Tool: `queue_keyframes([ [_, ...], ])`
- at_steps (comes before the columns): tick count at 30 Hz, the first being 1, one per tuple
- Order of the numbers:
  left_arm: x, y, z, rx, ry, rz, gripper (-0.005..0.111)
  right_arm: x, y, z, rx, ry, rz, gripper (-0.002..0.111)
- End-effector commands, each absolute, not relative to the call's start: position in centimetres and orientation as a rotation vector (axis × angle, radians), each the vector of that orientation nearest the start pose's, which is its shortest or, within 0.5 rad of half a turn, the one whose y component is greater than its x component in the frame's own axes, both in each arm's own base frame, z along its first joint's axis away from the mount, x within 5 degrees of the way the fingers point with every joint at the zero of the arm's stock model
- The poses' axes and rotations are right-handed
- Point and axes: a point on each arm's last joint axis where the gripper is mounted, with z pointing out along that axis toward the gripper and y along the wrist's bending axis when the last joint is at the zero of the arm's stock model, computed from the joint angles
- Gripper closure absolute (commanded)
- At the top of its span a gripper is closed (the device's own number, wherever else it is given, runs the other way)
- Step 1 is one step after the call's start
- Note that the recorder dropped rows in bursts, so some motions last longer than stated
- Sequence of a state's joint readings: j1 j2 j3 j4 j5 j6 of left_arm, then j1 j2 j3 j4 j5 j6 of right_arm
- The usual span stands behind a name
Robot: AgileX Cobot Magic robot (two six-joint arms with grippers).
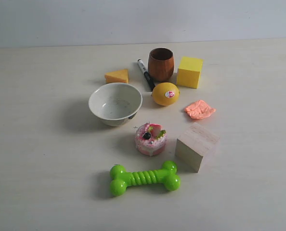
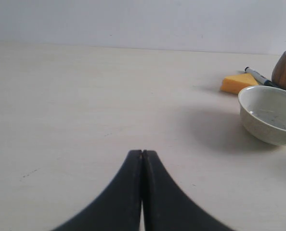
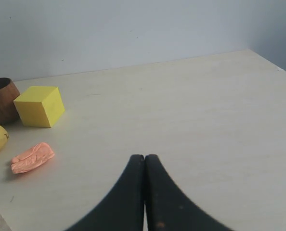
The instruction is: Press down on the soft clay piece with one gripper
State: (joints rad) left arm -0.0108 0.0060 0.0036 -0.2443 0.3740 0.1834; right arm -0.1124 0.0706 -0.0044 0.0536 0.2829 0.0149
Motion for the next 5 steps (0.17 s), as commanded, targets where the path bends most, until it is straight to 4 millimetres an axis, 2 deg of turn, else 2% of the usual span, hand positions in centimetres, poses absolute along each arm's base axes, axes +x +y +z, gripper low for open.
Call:
queue_keyframes([
  [1,5.28,-0.83,18.13,0.023,1.839,-0.118,0.107,5.87,-0.57,18.41,0.146,1.824,-0.033,0.108],
  [5,5.28,-0.83,18.13,0.023,1.839,-0.118,0.107,5.87,-0.57,18.41,0.146,1.824,-0.033,0.108],
])
